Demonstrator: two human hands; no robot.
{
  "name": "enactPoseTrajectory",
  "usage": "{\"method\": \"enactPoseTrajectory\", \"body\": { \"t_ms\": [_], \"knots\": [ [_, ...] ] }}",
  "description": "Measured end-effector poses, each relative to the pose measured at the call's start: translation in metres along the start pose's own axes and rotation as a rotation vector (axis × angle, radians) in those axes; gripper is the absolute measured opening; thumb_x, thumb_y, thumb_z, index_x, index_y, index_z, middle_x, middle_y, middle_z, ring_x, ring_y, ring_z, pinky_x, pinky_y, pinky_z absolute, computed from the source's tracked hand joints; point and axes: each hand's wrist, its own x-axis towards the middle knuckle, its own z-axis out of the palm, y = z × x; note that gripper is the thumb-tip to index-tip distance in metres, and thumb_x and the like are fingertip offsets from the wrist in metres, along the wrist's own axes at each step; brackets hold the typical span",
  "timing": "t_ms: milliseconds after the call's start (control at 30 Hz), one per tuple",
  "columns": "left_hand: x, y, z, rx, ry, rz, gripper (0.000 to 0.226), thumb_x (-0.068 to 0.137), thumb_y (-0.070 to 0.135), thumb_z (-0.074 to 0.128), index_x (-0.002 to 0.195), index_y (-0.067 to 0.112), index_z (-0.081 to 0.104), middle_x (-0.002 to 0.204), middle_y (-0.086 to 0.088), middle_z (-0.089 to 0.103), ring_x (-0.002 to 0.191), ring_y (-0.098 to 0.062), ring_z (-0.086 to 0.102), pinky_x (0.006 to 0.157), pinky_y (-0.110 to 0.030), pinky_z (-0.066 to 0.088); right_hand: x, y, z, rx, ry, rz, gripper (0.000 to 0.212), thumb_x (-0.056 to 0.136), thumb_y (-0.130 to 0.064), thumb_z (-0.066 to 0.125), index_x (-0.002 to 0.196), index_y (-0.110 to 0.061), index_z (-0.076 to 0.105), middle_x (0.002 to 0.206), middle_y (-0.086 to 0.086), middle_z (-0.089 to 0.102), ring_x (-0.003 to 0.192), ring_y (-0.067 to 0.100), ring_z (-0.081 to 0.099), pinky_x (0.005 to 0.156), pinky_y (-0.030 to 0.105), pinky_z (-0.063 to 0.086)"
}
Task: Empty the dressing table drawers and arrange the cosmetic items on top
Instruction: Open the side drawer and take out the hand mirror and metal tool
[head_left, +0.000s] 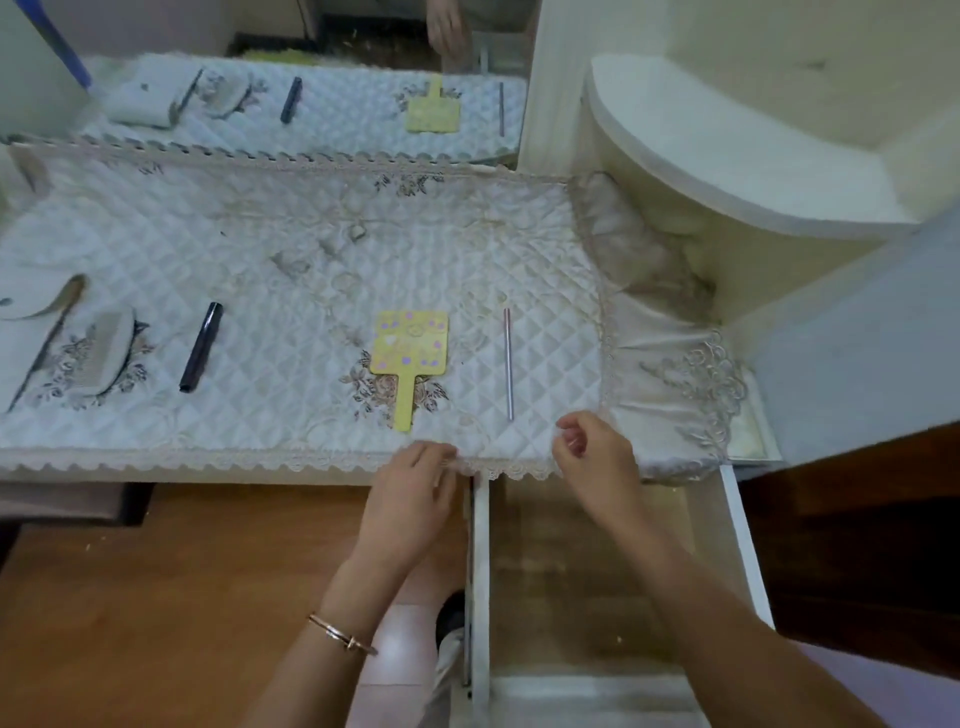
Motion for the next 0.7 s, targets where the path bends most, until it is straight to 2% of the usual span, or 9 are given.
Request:
{"method": "enactPoseTrajectory", "body": {
  "t_ms": [67,133,200,267,300,433,500,567,700],
  "knots": [
    [-0.035,0.01,0.015,-0.027,-0.159,0.051,0.027,0.091,0.02,0.047,0.114,0.016,0.06,0.113,0.001,0.062,0.106,-0.019,0.056,0.087,-0.028,0.043,-0.031,0.028,-0.015,-0.082,-0.081,-0.008,0.013,0.088,-0.019,0.055,0.1,-0.018,0.062,0.089,-0.005,0.062,0.085,0.013,0.06,0.075,0.021,0.045],
    [-0.073,0.014,0.035,-0.018,-0.278,0.04,0.028,0.094,0.024,0.041,0.118,0.021,0.056,0.118,0.007,0.057,0.111,-0.012,0.05,0.09,-0.02,0.037,-0.066,0.066,-0.026,-0.166,-0.183,0.045,0.012,0.09,-0.022,0.054,0.098,-0.018,0.062,0.094,0.0,0.067,0.089,0.017,0.062,0.078,0.026,0.049],
    [-0.106,0.021,0.052,-0.02,-0.358,0.033,0.022,0.09,0.024,0.042,0.104,0.024,0.06,0.104,0.005,0.063,0.099,-0.01,0.054,0.082,-0.016,0.04,-0.101,0.107,-0.035,-0.22,-0.232,0.099,0.012,0.089,-0.024,0.054,0.095,-0.019,0.064,0.097,0.006,0.068,0.092,0.022,0.062,0.079,0.03,0.047],
    [-0.136,0.021,0.071,-0.06,-0.342,0.08,0.015,0.08,0.027,0.045,0.084,0.027,0.059,0.082,0.004,0.066,0.083,-0.007,0.053,0.071,-0.02,0.044,-0.131,0.145,-0.044,-0.28,-0.246,0.154,0.022,0.088,-0.033,0.056,0.1,-0.017,0.065,0.101,0.004,0.068,0.096,0.021,0.061,0.079,0.029,0.044],
    [-0.149,0.019,0.078,-0.042,-0.325,0.107,0.015,0.078,0.03,0.045,0.079,0.027,0.06,0.079,0.005,0.068,0.082,-0.005,0.051,0.071,-0.019,0.043,-0.145,0.16,-0.049,-0.296,-0.249,0.168,0.028,0.087,-0.038,0.056,0.101,-0.016,0.066,0.101,0.002,0.067,0.097,0.019,0.06,0.079,0.028,0.043],
    [-0.184,0.031,0.087,0.039,-0.321,0.048,0.045,0.088,0.059,0.029,0.082,0.03,0.064,0.076,0.016,0.065,0.078,0.0,0.051,0.069,-0.012,0.034,-0.183,0.201,-0.062,-0.301,-0.302,0.085,0.057,0.074,-0.062,0.044,0.107,-0.021,0.063,0.102,-0.009,0.058,0.107,0.015,0.054,0.084,0.02,0.039],
    [-0.193,0.036,0.089,0.02,-0.292,-0.012,0.048,0.08,0.062,0.035,0.094,0.028,0.065,0.084,0.013,0.065,0.08,-0.005,0.056,0.072,-0.014,0.038,-0.189,0.211,-0.063,-0.329,-0.314,0.007,0.046,0.078,-0.051,0.057,0.113,-0.021,0.06,0.113,-0.006,0.059,0.112,0.016,0.053,0.093,0.025,0.041],
    [-0.198,0.037,0.093,0.04,-0.265,-0.038,0.047,0.076,0.058,0.039,0.099,0.025,0.064,0.088,0.01,0.065,0.082,-0.012,0.059,0.073,-0.022,0.043,-0.186,0.217,-0.061,-0.34,-0.236,-0.089,0.035,0.079,-0.039,0.065,0.108,-0.019,0.064,0.11,-0.001,0.065,0.107,0.022,0.058,0.089,0.031,0.045],
    [-0.194,0.04,0.096,0.065,-0.231,-0.071,0.046,0.073,0.056,0.041,0.092,0.023,0.066,0.079,0.008,0.065,0.076,-0.019,0.062,0.069,-0.028,0.043,-0.177,0.216,-0.064,-0.329,-0.246,-0.071,0.031,0.083,-0.038,0.061,0.107,-0.018,0.063,0.113,-0.001,0.062,0.108,0.019,0.052,0.084,0.026,0.036]
  ]
}}
